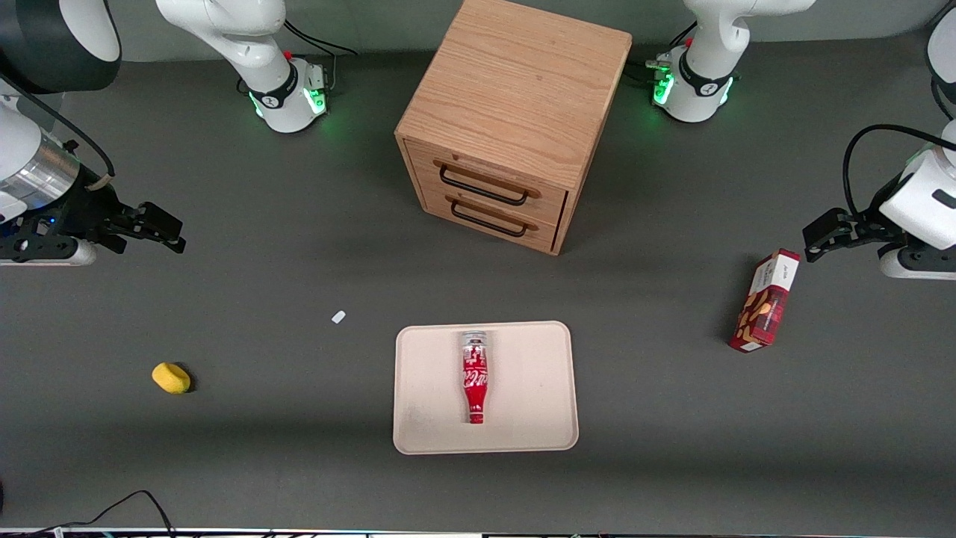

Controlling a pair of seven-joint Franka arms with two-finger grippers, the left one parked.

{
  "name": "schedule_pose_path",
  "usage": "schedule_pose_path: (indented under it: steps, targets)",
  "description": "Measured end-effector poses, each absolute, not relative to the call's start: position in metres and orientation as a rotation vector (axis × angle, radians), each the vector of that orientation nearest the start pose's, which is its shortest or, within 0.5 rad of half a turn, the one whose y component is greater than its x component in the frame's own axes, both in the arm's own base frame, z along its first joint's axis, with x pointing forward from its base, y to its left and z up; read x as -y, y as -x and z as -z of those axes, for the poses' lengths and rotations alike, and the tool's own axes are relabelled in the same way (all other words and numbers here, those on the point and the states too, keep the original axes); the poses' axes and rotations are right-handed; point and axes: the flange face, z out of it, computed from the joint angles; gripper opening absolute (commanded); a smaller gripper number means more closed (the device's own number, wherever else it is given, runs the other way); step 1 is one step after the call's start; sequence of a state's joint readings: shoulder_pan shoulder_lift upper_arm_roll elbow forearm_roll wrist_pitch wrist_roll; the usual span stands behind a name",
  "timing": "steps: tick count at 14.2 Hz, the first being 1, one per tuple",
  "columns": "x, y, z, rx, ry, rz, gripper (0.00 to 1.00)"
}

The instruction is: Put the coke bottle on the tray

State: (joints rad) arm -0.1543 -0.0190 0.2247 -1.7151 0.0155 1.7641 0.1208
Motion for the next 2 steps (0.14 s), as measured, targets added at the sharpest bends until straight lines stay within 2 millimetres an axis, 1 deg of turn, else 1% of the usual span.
schedule_pose_path:
  steps: [2]
  targets:
    - [-0.0419, -0.5613, -0.5829, -0.087, 3.121, 0.100, 1.00]
